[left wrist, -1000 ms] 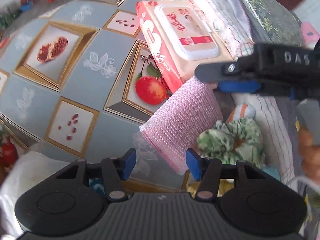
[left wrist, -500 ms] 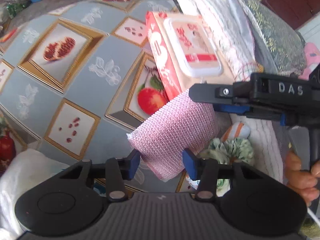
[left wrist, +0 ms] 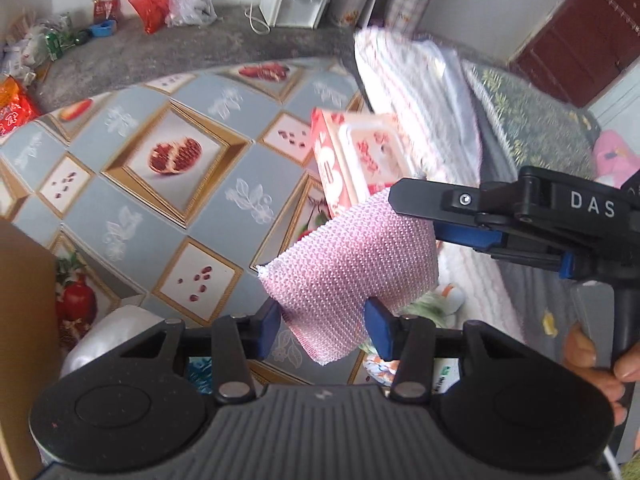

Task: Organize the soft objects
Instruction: 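Carry the pink sponge to the cardboard box with the right tool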

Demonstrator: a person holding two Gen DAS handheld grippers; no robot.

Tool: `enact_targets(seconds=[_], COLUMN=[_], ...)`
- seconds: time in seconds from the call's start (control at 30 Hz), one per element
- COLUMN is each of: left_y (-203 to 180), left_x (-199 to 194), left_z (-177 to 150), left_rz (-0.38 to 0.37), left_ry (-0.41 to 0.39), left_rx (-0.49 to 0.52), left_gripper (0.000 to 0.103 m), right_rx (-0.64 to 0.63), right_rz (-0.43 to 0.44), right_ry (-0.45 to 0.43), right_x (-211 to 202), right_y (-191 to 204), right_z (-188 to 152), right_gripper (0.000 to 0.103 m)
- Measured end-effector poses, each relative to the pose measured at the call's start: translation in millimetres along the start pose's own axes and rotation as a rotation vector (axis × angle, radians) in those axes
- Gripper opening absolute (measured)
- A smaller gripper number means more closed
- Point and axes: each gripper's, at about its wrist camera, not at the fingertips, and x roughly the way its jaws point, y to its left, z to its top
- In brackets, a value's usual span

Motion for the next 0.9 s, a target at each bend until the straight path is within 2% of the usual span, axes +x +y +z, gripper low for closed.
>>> enact_targets(seconds=[0.17,0.33,0.47,0.57,0.77,0.9], left_y=[18.3,55.5,91.6,120.9,208.5,255.0], left_x=[-43.0,-90.1,-133.3,-160.7,-191.4,-191.5], left_z=[-7.9,-18.4,-29.9,-40.1,-69.8,-96.1], left_rz=[-0.005,0.01,0.015,0.077,0.095,0.107], left_ry=[-0.052,-0.076,-0.095,-0.109,-0.103,-0.084], left_rx=[-0.002,-0.038,-0.072,-0.099,-0.312,-0.42], left_gripper=[0.048,0.047,0.047,0.047,0.047,0.047], right_rx=[-0.024,-0.063,-0.1,-0.17,-0.196,-0.278], right_rz=[0.023,0.078,0.158,0.165,0.219,0.186], right_ry=[-0.01,0.017,0.071,0.114,0.263,0.375], right_x=[-8.1,-2.0,20.3,46.3,112.6,161.1], right_y=[47.6,115.3,177.8,227.1,294.3,326.7], right_z=[-11.1,-27.2,-43.5,-60.8,-94.4,-121.8], right_gripper=[0.052,0.051,0.047,0.047,0.046,0.046])
